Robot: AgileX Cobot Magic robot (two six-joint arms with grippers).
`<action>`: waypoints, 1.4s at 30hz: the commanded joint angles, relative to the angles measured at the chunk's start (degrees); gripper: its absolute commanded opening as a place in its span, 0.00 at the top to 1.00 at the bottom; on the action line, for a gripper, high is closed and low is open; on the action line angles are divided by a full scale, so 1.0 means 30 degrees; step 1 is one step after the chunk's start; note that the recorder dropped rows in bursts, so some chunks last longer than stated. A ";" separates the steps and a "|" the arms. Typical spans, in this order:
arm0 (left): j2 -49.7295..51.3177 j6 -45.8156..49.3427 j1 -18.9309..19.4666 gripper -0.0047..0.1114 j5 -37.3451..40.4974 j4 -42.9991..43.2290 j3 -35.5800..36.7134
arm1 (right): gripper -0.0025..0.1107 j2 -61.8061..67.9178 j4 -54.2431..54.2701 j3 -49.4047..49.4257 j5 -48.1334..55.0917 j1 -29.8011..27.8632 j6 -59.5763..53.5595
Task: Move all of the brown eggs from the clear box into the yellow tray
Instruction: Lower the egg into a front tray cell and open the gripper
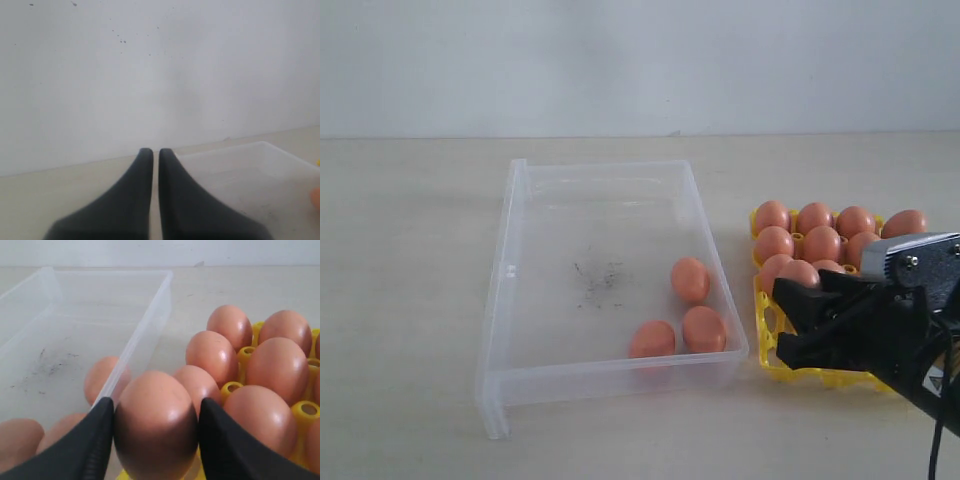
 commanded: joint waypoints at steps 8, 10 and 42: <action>-0.0032 0.0027 -0.0082 0.93 0.0000 -0.0030 0.0062 | 0.98 0.1769 -0.0058 -0.0508 -0.0206 -0.0016 -0.0182; -0.0032 0.0027 -0.0082 0.93 0.0000 -0.0030 0.0062 | 0.98 0.1769 -0.0058 -0.0555 -0.0206 -0.0016 -0.0270; -0.0032 0.0027 -0.0082 0.93 0.0000 -0.0030 0.0062 | 0.98 0.1769 -0.0673 -0.0676 0.0296 0.0016 0.0368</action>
